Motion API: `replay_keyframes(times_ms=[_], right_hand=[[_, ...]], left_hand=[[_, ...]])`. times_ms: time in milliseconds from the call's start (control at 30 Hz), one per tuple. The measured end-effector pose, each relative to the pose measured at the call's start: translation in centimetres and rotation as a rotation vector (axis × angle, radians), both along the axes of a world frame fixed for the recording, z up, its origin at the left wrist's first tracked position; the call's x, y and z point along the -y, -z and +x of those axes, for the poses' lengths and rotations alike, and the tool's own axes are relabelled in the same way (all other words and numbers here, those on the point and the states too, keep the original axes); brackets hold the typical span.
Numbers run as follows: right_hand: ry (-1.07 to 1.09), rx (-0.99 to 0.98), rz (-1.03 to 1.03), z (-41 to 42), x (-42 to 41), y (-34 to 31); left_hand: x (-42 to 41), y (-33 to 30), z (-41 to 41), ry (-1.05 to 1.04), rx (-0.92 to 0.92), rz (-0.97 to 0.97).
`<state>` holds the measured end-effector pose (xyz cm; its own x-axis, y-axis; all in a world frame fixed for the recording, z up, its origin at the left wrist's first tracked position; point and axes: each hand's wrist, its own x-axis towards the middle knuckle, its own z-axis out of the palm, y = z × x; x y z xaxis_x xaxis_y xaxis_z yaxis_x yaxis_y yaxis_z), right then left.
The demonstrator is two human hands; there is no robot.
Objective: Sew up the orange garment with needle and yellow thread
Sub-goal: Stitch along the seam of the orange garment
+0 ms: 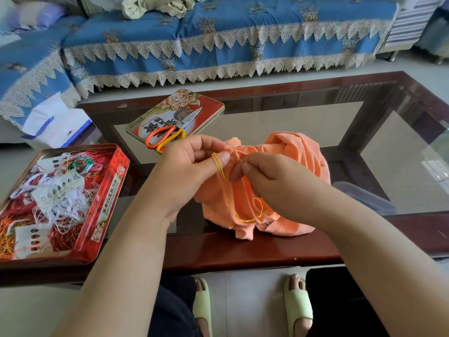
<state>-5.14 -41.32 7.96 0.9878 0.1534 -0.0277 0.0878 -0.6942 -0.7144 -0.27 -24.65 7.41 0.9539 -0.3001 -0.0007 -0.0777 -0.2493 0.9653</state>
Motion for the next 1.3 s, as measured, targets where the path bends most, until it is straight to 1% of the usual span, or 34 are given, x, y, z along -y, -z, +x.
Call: replay_keyframes(times_ms=[200, 400, 533, 633, 867, 1000, 1167, 1233, 1300], right_hand=[[0.0, 0.056, 0.012, 0.1, 0.2, -0.1], [-0.013, 0.016, -0.081, 0.1, 0.1, 0.0], [0.003, 0.002, -0.103, 0.2, 0.2, 0.0], [0.014, -0.007, -0.103, 0.2, 0.1, 0.1], [0.043, -0.012, -0.075, 0.2, -0.1, 0.1], [0.068, -0.018, -0.017, 0.1, -0.2, 0.0], [0.134, 0.032, 0.097, 0.1, -0.9, 0.5], [0.14, 0.015, 0.159, 0.0, -1.0, 0.4], [0.113, -0.056, 0.221, -0.1, -0.9, 0.0]], left_hand=[[-0.1, 0.0, 0.1, -0.037, -0.012, -0.014], [0.3, -0.2, -0.3, -0.083, 0.046, 0.033], [0.4, -0.3, -0.4, -0.09, 0.074, 0.053], [0.5, -0.1, -0.4, -0.095, 0.127, 0.082], [0.9, 0.0, -0.7, -0.096, 0.311, 0.186], [1.2, 0.0, -1.2, -0.092, 0.444, 0.254], [1.8, 0.2, -1.5, -0.072, 0.517, 0.265], [1.9, 0.3, -1.5, -0.068, 0.553, 0.279], [1.9, 0.2, -1.5, -0.077, 0.545, 0.267]])
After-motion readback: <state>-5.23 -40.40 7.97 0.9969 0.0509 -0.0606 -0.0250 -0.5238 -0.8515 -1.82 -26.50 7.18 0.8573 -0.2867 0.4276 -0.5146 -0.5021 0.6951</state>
